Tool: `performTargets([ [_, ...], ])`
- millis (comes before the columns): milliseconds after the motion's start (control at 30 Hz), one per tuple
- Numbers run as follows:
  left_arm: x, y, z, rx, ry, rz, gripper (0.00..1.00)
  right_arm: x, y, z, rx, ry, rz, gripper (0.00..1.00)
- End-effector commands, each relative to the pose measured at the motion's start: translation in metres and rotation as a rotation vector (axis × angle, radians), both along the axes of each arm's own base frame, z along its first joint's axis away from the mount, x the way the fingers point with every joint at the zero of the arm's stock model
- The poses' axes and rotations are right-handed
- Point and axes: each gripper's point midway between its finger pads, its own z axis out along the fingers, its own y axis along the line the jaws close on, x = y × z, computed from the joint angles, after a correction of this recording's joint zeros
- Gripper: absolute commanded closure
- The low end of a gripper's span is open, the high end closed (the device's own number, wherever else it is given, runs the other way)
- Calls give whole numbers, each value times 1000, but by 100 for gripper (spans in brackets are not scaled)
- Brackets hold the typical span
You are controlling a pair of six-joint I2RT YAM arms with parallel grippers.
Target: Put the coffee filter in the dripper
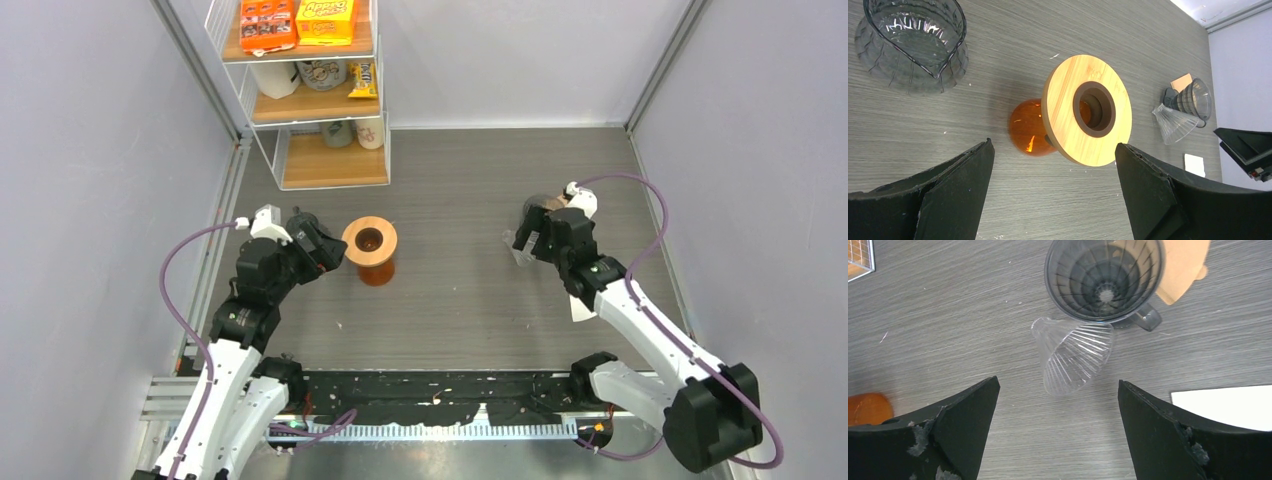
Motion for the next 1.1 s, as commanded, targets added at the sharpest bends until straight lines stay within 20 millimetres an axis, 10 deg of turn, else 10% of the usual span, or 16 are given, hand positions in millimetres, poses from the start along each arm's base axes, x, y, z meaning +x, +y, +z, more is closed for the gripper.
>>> performTargets([
  [0, 4, -2, 24, -10, -72, -13, 1, 21, 19, 6, 81, -48, 34, 5],
  [400, 0, -11, 27, -47, -80, -56, 1, 50, 38, -19, 160, -27, 23, 2],
  [1067, -3, -14, 31, -59, -103, -72, 1, 63, 37, -63, 175, 76, -78, 54],
])
